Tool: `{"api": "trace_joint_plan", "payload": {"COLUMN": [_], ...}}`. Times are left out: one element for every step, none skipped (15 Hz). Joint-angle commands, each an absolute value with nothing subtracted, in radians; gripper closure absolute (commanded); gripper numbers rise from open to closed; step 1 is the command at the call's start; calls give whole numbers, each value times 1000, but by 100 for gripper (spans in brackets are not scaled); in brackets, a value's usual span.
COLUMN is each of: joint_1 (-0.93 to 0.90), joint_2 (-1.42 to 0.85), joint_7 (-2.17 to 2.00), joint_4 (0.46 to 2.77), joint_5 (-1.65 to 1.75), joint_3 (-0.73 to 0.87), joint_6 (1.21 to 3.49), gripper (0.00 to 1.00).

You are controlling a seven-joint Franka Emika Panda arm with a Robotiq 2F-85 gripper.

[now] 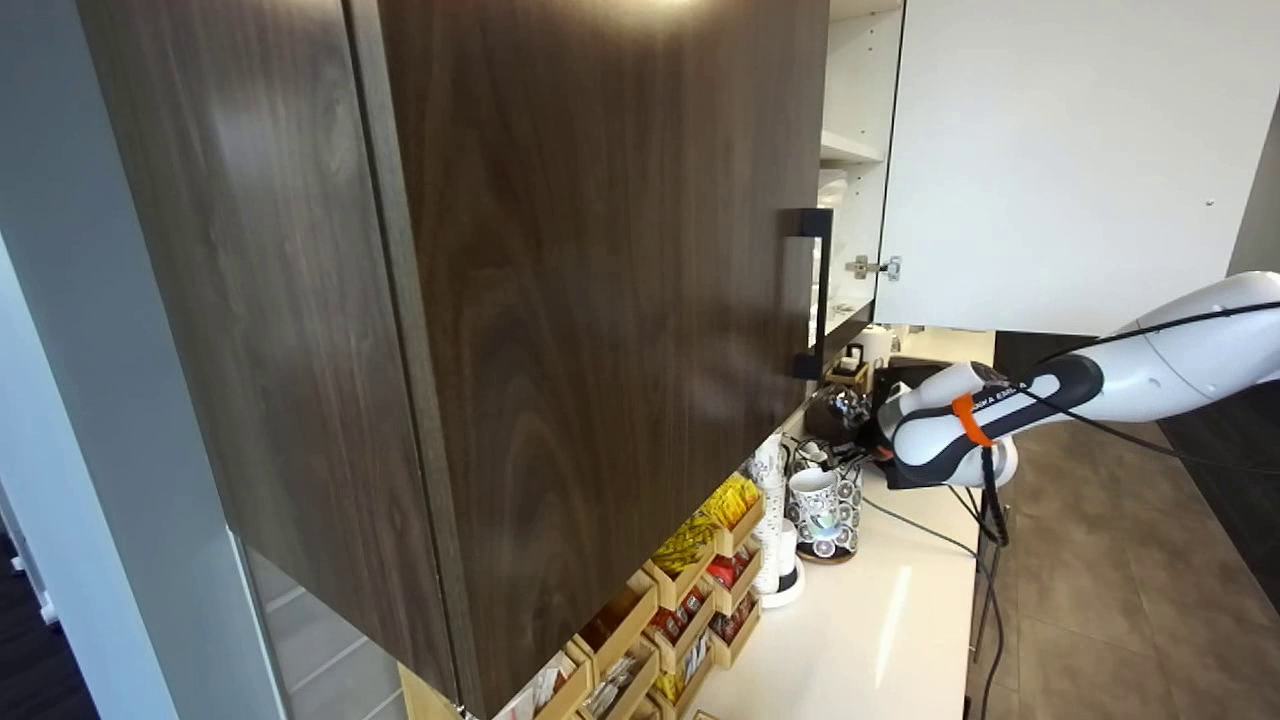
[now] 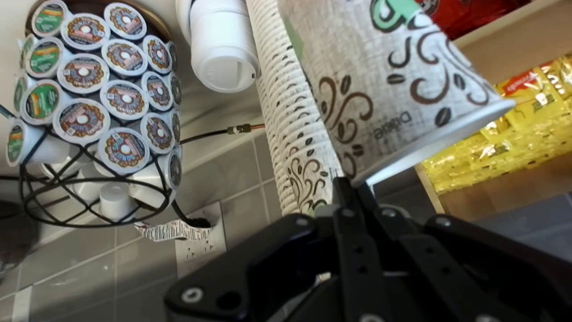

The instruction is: Pick up the paper cup and place it the right way up in the bottom shelf of the open cabinet

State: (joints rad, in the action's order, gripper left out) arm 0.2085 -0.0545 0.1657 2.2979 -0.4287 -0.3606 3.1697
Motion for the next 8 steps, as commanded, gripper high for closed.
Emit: {"api": "trace_joint_plan", "payload": {"joint_1": [275, 278, 278, 275, 273, 271, 268, 263], "joint_2": [15, 32, 53, 73, 95, 123, 145, 169], "joint_7": [379, 438, 508, 578, 649, 716, 788, 868], "joint_4": [2289, 2283, 2276, 2267, 2265, 2268, 2269, 2270], "joint_5": [-619, -670, -727, -788, -843, -893, -947, -1010], "joint_3": [-404, -393, -377, -360, -336, -310, -282, -250], "joint_6": [3116, 3105, 3086, 3061, 3024, 2974, 2928, 2863], "gripper": [99, 99, 99, 99, 99, 99, 99, 99]}}
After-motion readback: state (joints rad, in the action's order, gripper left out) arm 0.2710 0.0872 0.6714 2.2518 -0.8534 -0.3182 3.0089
